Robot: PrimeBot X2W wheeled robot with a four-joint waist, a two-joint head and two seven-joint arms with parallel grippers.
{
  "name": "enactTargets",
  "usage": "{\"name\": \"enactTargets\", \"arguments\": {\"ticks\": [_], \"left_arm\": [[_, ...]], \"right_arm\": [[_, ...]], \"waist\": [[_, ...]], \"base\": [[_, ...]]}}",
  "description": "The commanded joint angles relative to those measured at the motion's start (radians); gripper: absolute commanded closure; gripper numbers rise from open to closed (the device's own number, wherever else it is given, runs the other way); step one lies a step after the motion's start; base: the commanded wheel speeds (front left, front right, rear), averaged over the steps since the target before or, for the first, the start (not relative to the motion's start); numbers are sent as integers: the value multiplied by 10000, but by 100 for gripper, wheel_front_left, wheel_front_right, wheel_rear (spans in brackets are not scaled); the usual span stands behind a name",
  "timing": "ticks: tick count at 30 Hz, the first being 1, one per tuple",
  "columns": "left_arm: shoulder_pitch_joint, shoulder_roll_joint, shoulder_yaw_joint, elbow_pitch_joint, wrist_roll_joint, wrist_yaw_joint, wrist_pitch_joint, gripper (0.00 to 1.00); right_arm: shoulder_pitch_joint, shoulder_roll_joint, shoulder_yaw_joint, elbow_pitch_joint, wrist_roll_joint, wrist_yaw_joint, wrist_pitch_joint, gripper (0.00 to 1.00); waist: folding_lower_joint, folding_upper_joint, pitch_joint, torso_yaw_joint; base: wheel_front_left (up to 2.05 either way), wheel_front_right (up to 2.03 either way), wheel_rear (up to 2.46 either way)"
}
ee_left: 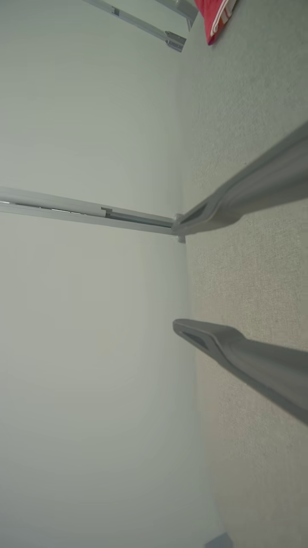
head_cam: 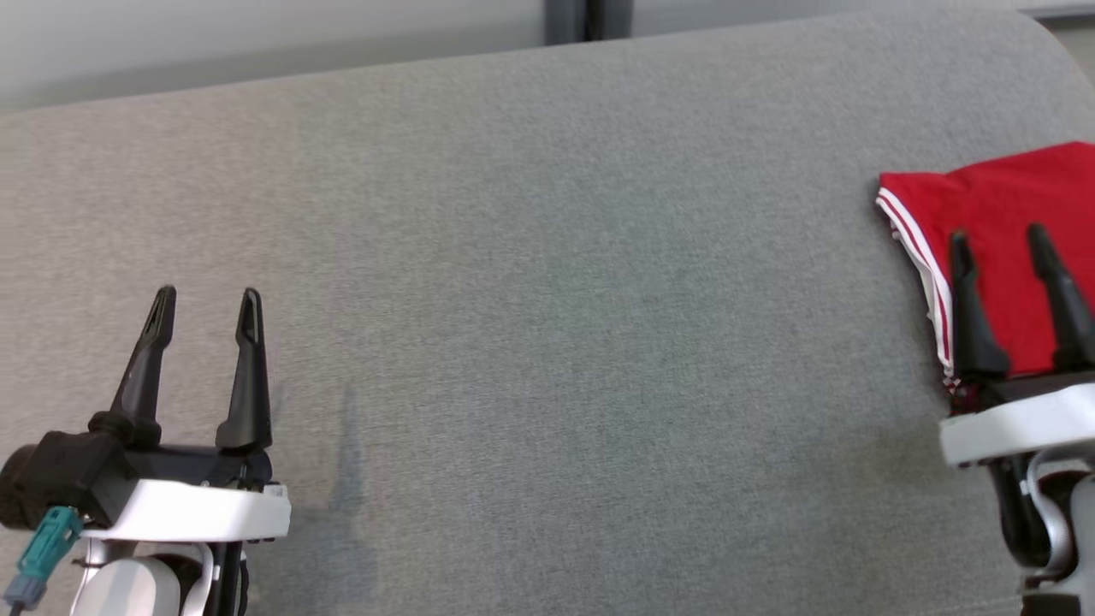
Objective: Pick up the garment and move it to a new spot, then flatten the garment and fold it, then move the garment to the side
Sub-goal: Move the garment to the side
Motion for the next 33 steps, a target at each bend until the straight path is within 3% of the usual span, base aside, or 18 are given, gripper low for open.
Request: {"name": "enactTargets", "arguments": {"ticks": [1, 15, 33], "left_arm": [[122, -1, 40, 87, -116, 30, -52, 0], [812, 41, -366, 530, -240, -152, 202, 0], [1766, 252, -495, 393, -284, 88, 564, 0]], "right_arm": [[260, 41, 106, -257, -192, -8, 184, 0], [2013, 504, 29, -1565, -352, -8, 999, 0], [3438, 702, -313, -2385, -448, -8, 1573, 0]], "waist": [[-1, 0, -304, 274], [-1, 0, -1543, 515], [-1, 0, -2497, 496]], "base": [[0, 0, 0], [0, 0, 0], [0, 0, 0]]}}
